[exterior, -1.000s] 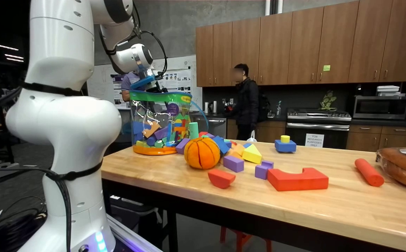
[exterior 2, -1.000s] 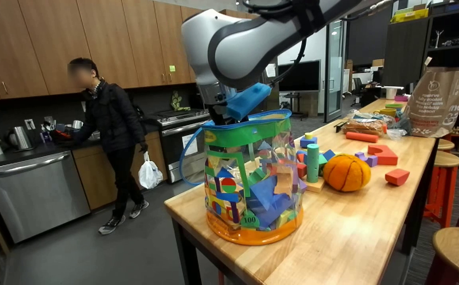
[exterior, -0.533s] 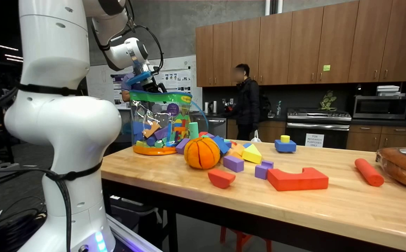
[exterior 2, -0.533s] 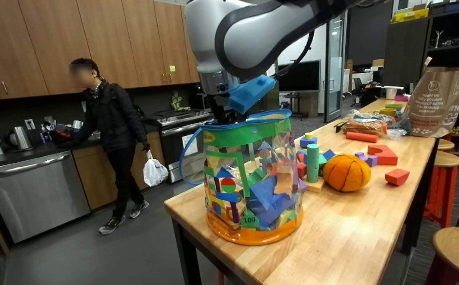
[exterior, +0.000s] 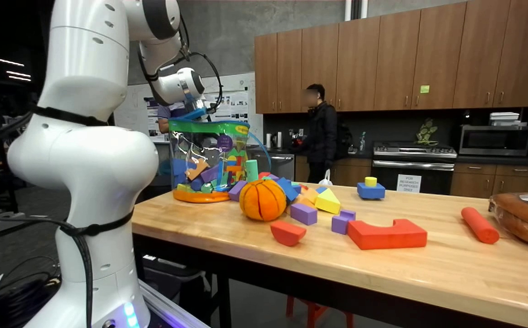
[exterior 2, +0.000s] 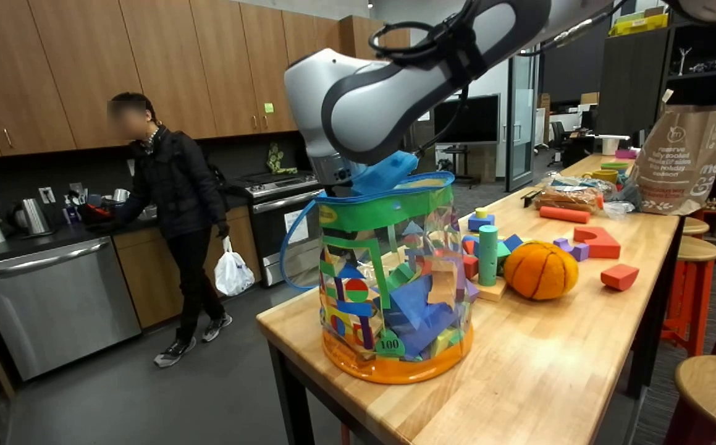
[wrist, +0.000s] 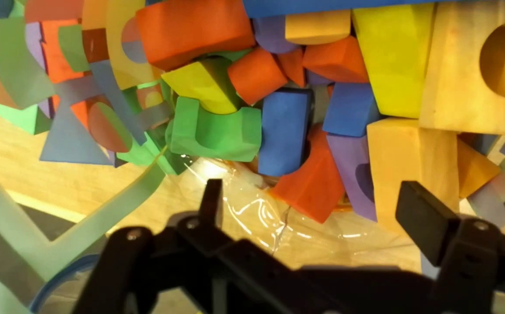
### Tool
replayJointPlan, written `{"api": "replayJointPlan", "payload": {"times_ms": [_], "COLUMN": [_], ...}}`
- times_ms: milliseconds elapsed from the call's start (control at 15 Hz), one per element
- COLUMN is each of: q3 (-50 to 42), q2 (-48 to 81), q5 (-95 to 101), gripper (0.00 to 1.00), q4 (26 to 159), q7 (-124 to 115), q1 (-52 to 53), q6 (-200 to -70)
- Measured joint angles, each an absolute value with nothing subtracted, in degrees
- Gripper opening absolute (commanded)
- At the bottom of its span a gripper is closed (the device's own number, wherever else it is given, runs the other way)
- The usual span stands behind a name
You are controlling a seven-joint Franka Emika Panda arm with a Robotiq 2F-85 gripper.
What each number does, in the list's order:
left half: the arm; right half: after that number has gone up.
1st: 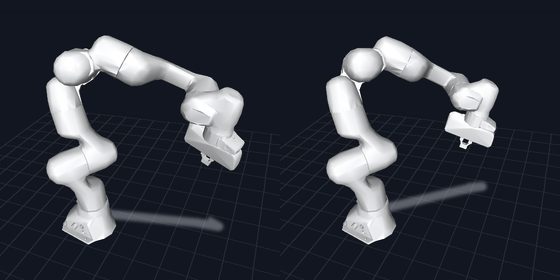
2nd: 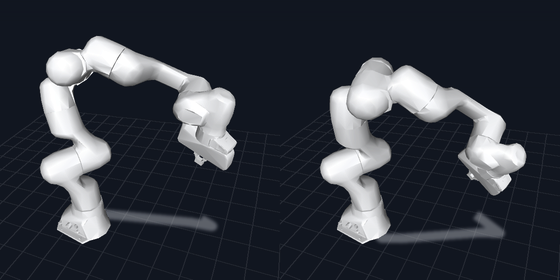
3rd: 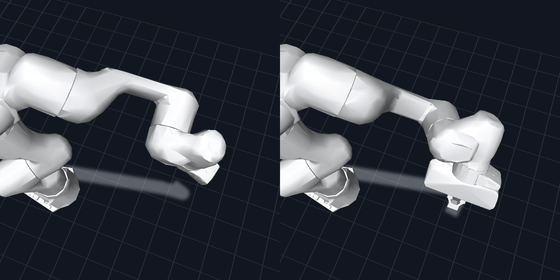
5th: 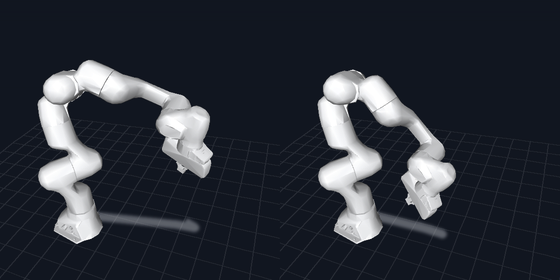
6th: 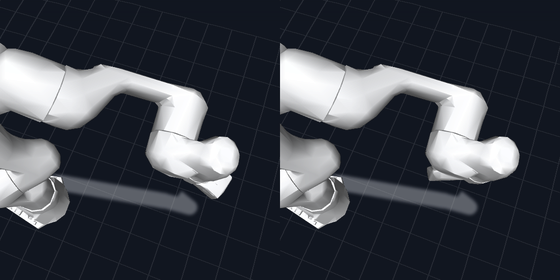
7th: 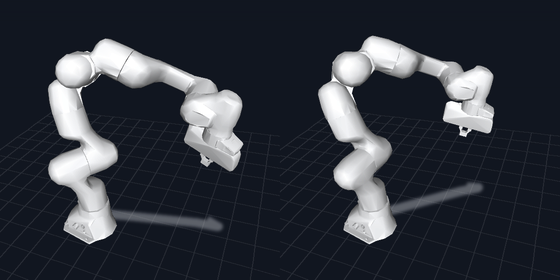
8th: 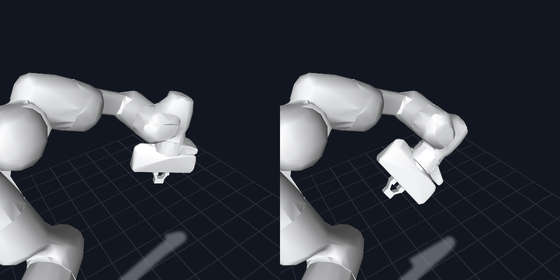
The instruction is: Remove one orange block from the toy bag
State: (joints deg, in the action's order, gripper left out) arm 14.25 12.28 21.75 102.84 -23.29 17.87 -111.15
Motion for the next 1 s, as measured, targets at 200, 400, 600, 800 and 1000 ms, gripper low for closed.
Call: {"api": "replayJointPlan", "payload": {"times_ms": [200, 400, 600, 800, 1000], "q3": [13.89, 13.75, 13.18, 12.63, 12.41], "q2": [17.25, 20.79, 22.27, 22.83, 23.01], "q5": [20.96, 18.91, 15.96, 14.23, 13.91], "gripper": [1.00, 1.00, 1.00, 1.00, 1.00], "q4": [99.31, 96.65, 94.61, 93.83, 93.73], "q7": [-22.71, -21.51, -19.07, -18.25, -18.29], "q1": [18.06, 18.27, 18.22, 18.22, 18.24], "q6": [-109.17, -107.40, -106.47, -106.39, -107.95]}}
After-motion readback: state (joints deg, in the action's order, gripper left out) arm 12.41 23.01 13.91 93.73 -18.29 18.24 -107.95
